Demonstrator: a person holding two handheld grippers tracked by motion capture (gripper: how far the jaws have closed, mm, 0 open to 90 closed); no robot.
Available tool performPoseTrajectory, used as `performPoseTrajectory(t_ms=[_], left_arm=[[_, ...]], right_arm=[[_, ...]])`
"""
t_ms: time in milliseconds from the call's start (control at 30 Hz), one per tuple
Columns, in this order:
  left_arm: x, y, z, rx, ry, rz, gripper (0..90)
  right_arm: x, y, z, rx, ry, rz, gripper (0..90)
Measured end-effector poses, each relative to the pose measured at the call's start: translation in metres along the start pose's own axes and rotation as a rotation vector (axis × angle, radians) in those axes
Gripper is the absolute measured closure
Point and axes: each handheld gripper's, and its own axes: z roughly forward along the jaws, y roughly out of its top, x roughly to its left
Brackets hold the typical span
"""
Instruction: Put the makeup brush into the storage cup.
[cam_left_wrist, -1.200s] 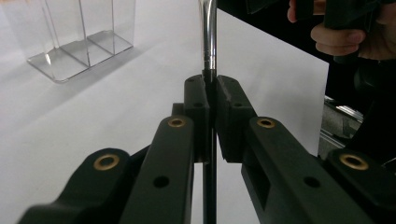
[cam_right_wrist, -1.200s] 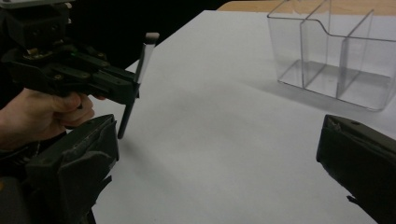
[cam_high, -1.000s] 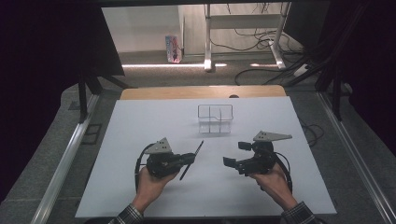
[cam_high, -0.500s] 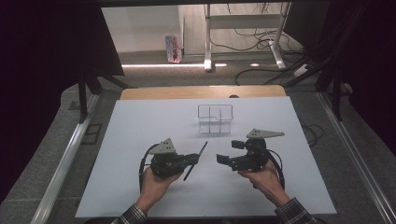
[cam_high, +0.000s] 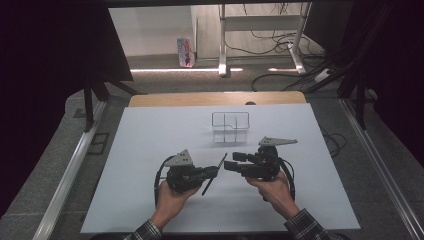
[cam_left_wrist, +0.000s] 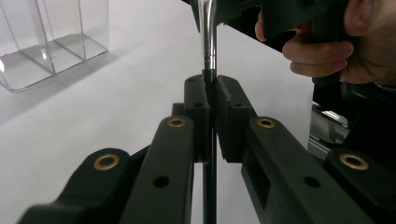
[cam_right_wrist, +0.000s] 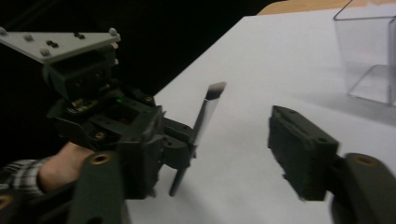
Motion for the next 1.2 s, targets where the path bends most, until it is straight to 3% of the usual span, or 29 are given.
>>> performPoseTrajectory(t_ms=[367, 533, 600, 700, 900, 1033, 1200], left_arm=[[-0.003, 0.001, 0.005, -0.01, -0.023, -0.002, 84.3], [-0.004, 0.001, 0.007, -0.004, -0.024, 0.002, 84.3], [-0.004, 0.001, 0.008, -0.002, -0.026, -0.002, 84.2], [-0.003, 0.001, 0.007, 0.001, -0.017, -0.003, 82.2], [-0.004, 0.003, 0.004, 0.02, 0.029, 0.0, 59.4], [-0.007, 0.003, 0.004, 0.046, 0.079, 0.038, 41.1], [-0.008, -0.001, 0.002, 0.09, 0.126, 0.079, 27.6]], right_arm=[[-0.009, -0.002, 0.008, 0.001, 0.081, 0.08, 60.4], [-0.01, -0.003, 0.011, 0.0, 0.117, 0.097, 81.4], [-0.011, -0.003, 0.012, 0.004, 0.131, 0.124, 82.7], [-0.01, -0.003, 0.012, 0.005, 0.127, 0.118, 83.2], [-0.009, -0.001, 0.006, -0.005, 0.093, 0.08, 83.2], [-0.008, 0.0, 0.004, 0.0, 0.067, 0.045, 83.3], [-0.005, 0.001, 0.002, 0.008, 0.04, 0.007, 83.3]])
